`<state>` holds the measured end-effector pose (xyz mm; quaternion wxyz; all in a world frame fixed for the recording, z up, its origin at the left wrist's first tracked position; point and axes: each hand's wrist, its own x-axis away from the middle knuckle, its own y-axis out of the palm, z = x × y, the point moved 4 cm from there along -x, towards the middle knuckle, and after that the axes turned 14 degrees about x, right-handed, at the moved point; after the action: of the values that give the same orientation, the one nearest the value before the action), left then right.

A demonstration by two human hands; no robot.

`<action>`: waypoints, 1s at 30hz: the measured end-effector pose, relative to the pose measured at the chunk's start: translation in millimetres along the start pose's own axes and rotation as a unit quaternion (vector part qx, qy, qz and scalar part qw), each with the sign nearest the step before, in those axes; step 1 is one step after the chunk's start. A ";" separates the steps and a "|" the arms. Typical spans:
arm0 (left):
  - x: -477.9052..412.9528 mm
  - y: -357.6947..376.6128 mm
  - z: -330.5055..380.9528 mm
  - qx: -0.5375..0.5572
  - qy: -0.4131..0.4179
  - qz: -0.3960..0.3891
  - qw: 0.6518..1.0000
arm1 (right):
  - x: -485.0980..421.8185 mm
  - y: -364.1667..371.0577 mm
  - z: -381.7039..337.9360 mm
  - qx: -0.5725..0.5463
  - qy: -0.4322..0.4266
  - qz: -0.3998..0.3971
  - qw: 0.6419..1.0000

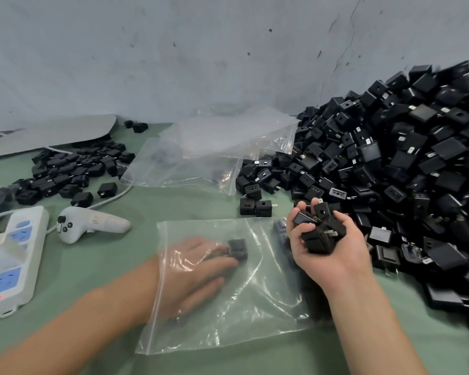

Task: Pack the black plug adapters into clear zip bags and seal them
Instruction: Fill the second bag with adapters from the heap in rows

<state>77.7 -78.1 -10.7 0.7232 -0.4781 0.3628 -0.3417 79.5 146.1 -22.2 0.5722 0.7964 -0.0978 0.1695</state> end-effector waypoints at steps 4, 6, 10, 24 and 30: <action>-31.5 1.4 10.4 -0.042 0.011 0.015 0.999 | 2.2 -2.3 -1.4 -0.026 0.007 -0.006 1.000; -46.3 10.4 9.1 0.032 -0.023 -0.014 0.999 | 3.0 -3.0 -1.5 -0.036 0.011 -0.009 0.999; -66.3 27.5 2.0 0.080 -0.036 -0.051 0.995 | 3.1 -4.6 -2.8 -0.042 0.016 -0.011 0.999; 38.5 -41.2 -3.5 0.261 -0.303 0.237 0.885 | 9.8 -4.2 1.8 -0.031 0.016 -0.011 0.999; 0.5 -55.7 72.9 0.252 -0.297 0.348 0.853 | 22.7 4.4 19.2 -0.041 -0.021 -0.021 0.999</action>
<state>131.8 -63.4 61.9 0.9638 -0.2009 0.1752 0.0107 102.0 127.4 -15.2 0.6059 0.7773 -0.0998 0.1370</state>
